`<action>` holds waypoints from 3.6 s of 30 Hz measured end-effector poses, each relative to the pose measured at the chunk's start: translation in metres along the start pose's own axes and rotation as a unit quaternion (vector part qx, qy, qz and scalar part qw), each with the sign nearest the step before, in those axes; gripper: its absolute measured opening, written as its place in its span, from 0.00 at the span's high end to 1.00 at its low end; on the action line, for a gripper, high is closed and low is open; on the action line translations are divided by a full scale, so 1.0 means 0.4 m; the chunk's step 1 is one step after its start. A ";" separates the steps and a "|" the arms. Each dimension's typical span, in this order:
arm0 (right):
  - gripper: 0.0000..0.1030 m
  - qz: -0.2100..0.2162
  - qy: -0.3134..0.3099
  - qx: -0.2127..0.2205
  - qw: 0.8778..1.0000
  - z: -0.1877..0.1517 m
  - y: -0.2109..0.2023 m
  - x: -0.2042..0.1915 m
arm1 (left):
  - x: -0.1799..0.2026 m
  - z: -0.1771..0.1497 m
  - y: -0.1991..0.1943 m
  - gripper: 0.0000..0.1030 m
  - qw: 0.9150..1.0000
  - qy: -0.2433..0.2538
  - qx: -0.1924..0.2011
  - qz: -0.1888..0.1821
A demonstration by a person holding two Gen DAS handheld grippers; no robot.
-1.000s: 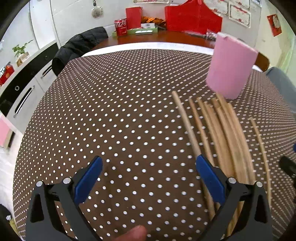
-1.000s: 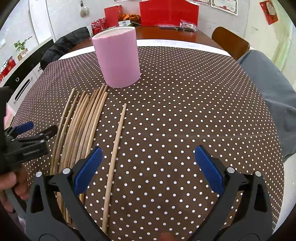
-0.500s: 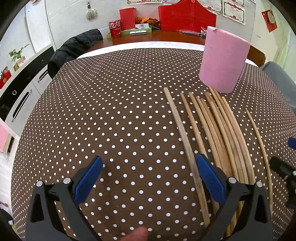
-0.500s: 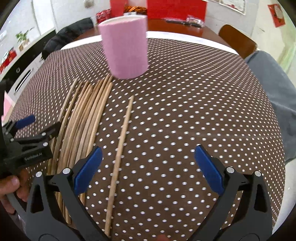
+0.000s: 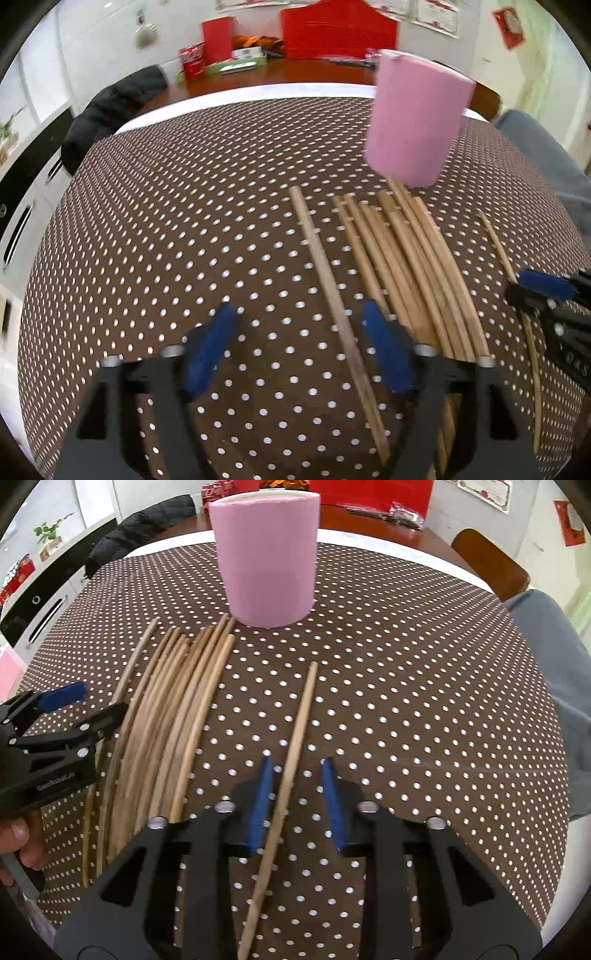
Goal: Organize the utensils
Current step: 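Close the right tool on one wooden stick while the left tool grasps another stick, then lift the right tool's stick into the pink cup while the left tool drops its stick in, then open both tools and lower them back toward the stick pile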
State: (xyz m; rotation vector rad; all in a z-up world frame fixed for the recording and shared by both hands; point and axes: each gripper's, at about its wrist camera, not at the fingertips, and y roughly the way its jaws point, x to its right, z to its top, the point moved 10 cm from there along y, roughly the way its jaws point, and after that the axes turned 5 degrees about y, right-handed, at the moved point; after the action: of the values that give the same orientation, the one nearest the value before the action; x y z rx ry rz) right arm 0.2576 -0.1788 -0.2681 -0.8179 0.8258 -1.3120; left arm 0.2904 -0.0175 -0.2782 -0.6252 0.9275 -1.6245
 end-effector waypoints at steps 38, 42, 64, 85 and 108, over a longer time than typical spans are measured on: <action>0.94 0.215 0.106 0.330 0.913 0.375 -0.428 0.064 | 0.035 0.444 -0.474 0.94 0.905 -0.068 0.398 -0.136; 0.94 0.205 0.110 0.371 0.899 0.490 -0.465 0.076 | 0.059 0.549 -0.484 0.94 0.888 -0.051 0.435 -0.141; 0.94 0.188 0.131 0.375 0.898 0.689 -0.263 0.095 | 0.079 0.694 -0.186 0.94 0.897 -0.056 0.412 -0.148; 0.06 0.162 0.173 0.341 0.909 0.530 -0.346 0.164 | 0.030 0.538 -0.276 0.20 0.931 -0.045 0.356 -0.072; 0.06 0.095 0.151 0.306 0.935 0.324 -0.481 0.120 | -0.026 0.311 -0.423 0.20 0.966 -0.045 0.254 -0.017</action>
State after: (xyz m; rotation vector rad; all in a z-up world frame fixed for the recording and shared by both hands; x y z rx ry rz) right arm 0.2828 -0.2369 -0.0397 -0.0408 0.6502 -1.4254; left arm 0.2986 -0.0242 -0.0682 -0.3541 0.4050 -1.7576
